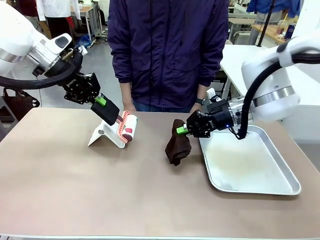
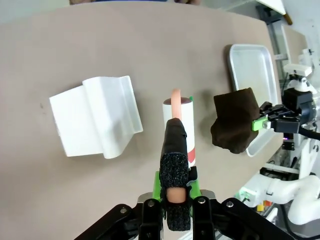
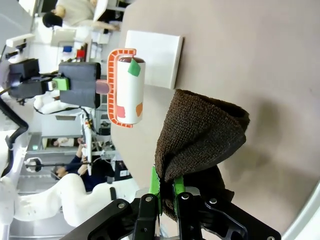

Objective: Clean the surface of the table.
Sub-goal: Return the Lint Roller and towel to their original positions.

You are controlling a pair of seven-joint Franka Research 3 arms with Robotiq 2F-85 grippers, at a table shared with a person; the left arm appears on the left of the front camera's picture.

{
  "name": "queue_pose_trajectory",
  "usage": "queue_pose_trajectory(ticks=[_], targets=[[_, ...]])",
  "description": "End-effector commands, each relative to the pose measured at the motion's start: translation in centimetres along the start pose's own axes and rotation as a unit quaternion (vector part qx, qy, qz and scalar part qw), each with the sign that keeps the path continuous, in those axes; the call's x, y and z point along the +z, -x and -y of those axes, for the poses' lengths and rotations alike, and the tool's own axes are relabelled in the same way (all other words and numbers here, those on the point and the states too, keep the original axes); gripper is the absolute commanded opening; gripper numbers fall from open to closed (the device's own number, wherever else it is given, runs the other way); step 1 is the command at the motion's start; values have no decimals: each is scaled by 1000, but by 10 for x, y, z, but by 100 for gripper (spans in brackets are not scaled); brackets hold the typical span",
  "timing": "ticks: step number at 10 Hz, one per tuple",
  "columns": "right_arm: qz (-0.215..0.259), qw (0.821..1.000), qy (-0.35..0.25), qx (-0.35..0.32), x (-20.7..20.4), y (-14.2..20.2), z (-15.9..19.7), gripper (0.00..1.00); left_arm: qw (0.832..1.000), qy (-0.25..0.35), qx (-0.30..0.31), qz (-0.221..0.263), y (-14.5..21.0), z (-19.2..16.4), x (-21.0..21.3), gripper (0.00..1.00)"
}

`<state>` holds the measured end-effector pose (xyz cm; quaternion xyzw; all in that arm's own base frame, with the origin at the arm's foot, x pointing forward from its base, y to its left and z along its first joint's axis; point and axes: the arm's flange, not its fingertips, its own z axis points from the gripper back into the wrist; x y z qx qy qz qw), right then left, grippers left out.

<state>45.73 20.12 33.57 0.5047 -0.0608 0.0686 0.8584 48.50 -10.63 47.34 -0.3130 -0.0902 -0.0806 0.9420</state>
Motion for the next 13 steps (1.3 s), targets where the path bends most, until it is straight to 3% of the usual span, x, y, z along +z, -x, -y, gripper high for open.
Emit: queue_pose_trajectory(ticks=[1,3,4,5,9,13], targets=[[12,1000,17,13,-22,-16,-2,12,999,-37,-1,1,-14,8,-11,22],[6,1000,14,4,-32,-19,2,12,998,-63,2,7,-25,11,-27,22],[4,1000,12,4,-32,-19,4,12,997,-72,4,20,-30,13,-33,3],[4,1000,11,0,-33,-20,7,12,997,-75,6,19,-33,13,-36,7],[8,1000,24,-8,-37,-22,15,12,995,-95,21,13,-40,7,-45,7],[9,999,25,-29,-41,-24,24,12,993,-94,75,16,-39,0,-37,7]])
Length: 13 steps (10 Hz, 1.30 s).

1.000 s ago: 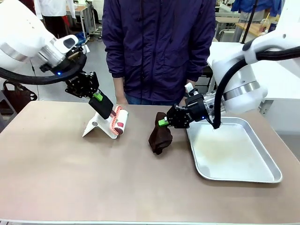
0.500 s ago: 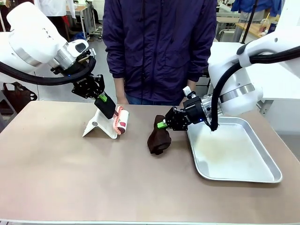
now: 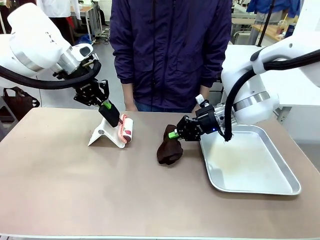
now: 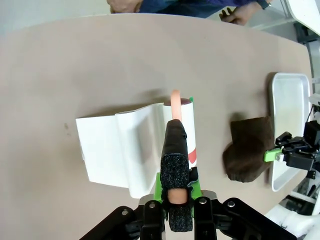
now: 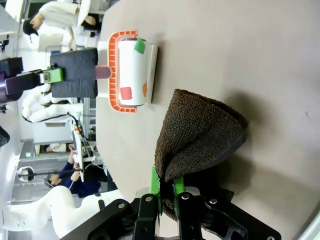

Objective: Clean the surface of the table.
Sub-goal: Return the Lint Roller and towel to their original positions.

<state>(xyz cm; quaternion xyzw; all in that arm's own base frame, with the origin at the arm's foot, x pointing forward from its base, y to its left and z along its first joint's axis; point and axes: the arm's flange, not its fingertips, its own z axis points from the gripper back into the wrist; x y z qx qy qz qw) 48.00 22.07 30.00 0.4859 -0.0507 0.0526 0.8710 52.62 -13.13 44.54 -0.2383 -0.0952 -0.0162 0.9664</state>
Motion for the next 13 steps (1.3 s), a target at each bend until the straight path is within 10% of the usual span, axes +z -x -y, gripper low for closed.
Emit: queue_pose_trajectory(ticks=[1,12,13], targets=[[8,1000,2,-13,-7,-7,-1,12,1000,-14,27,-3,-2,2,6,7],[0,1000,-5,-23,-6,-10,5,12,999,-42,21,-19,-3,-11,7,7],[-1,1000,-6,-24,-5,-9,5,43,999,-42,22,-22,-3,-13,8,52]])
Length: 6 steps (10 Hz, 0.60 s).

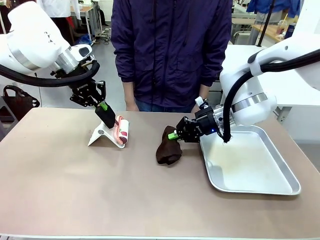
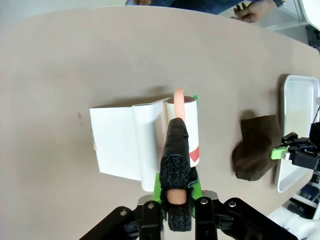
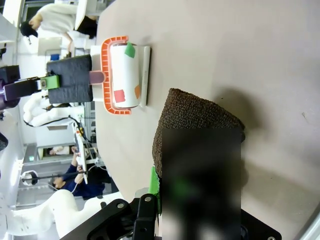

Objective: Clean the surface of the table.
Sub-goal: Return the Lint Roller and towel to their original positions.

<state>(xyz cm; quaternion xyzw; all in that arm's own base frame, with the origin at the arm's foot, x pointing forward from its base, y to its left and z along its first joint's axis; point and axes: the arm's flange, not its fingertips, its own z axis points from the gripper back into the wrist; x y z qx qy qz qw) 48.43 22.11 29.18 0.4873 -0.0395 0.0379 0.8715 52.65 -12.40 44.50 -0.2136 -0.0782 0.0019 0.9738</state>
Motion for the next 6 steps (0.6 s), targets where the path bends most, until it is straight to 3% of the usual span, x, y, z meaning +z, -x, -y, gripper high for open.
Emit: queue_pose_trajectory(ticks=[1,2,4,5,6], targets=[[-1,1000,-4,-7,1,-6,-2,69,1000,-16,3,-10,-3,-7,5,80],[-3,1000,-2,-10,1,-7,-2,100,1000,-17,3,-10,-3,-8,6,100],[-2,1000,1,-8,5,-7,-2,100,1000,-22,5,-11,-3,-9,8,100],[0,1000,3,-9,9,-7,-1,93,1000,-22,5,-10,-3,-10,9,100],[4,1000,5,-11,12,-7,0,100,1000,-21,4,-8,-3,-11,11,100]])
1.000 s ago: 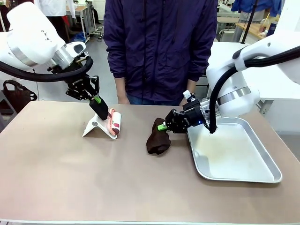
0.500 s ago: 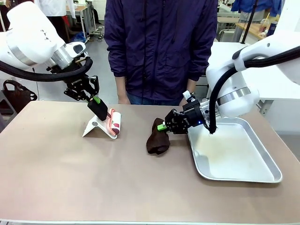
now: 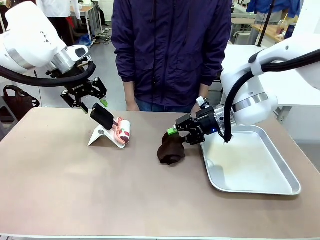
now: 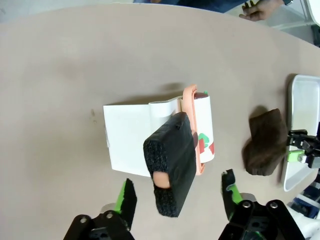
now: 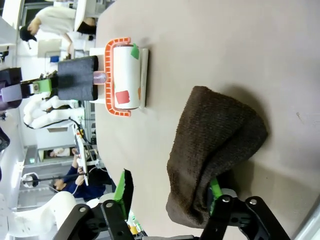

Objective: Clean the surface of the table.
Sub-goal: Return the Lint Roller and towel to their original positions.

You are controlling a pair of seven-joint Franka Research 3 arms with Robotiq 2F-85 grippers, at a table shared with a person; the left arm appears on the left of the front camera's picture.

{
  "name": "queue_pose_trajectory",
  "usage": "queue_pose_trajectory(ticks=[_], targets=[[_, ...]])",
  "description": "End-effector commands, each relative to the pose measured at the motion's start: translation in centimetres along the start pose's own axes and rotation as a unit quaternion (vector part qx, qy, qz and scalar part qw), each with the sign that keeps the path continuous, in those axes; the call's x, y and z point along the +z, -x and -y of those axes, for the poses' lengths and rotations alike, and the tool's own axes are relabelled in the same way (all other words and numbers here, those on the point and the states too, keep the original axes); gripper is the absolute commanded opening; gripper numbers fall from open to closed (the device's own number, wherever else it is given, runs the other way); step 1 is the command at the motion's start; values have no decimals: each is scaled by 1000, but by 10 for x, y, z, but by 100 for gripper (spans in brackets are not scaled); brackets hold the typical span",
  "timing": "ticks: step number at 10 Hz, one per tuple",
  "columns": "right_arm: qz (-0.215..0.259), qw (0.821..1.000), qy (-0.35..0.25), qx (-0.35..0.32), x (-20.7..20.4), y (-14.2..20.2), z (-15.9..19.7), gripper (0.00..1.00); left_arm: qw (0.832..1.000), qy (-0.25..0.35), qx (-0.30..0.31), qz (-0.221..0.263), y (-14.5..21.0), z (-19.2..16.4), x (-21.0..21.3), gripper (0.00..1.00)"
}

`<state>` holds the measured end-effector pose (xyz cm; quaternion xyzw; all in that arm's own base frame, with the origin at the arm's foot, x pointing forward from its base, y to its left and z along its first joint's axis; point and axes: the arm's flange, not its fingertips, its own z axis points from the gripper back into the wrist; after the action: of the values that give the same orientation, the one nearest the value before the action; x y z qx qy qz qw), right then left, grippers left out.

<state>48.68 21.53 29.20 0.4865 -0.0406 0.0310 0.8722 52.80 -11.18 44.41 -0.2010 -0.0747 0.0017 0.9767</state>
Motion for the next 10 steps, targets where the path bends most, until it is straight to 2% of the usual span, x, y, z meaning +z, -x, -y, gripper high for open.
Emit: queue_pose_trajectory(ticks=[1,6,10], targets=[[3,1000,7,-7,9,-4,-2,100,1000,-8,5,-2,-1,-1,9,100],[-5,999,46,16,15,-2,-8,100,1000,-4,2,6,6,-11,26,100],[15,986,145,81,37,6,-28,100,999,41,-21,-11,25,-23,55,100]])
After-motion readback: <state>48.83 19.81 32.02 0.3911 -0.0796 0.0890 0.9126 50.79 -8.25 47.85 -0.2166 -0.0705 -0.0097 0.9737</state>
